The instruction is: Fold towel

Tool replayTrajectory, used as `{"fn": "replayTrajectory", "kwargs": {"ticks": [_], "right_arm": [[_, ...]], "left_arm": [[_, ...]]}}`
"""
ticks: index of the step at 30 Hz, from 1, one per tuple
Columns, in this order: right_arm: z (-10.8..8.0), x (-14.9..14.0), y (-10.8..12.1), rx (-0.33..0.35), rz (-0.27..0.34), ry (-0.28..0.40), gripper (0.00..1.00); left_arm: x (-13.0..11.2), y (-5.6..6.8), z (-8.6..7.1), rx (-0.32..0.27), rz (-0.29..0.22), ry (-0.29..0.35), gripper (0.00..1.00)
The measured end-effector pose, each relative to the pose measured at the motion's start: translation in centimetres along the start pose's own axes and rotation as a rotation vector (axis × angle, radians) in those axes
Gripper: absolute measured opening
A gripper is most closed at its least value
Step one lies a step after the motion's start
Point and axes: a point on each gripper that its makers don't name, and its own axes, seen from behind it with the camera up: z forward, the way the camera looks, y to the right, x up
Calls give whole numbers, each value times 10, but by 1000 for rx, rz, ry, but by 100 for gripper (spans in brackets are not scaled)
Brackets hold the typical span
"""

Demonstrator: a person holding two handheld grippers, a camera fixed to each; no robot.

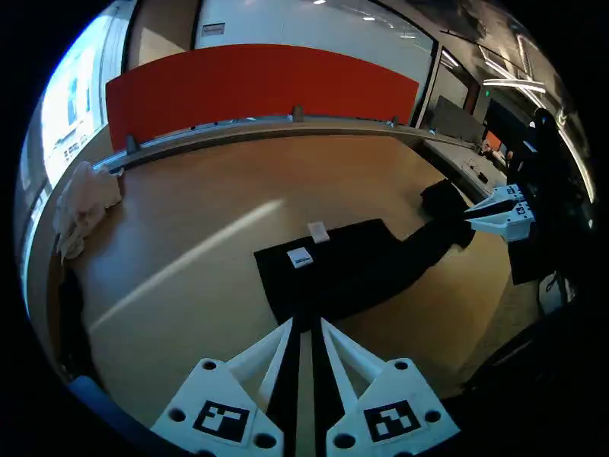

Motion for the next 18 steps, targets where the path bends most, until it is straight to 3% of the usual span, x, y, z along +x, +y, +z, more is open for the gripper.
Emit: {"fn": "replayTrajectory", "kwargs": {"ticks": [18], "right_arm": [[52, -13, 26, -6, 42, -58, 10]], "left_arm": [[13, -17, 55, -1, -21, -12, 10]]}}
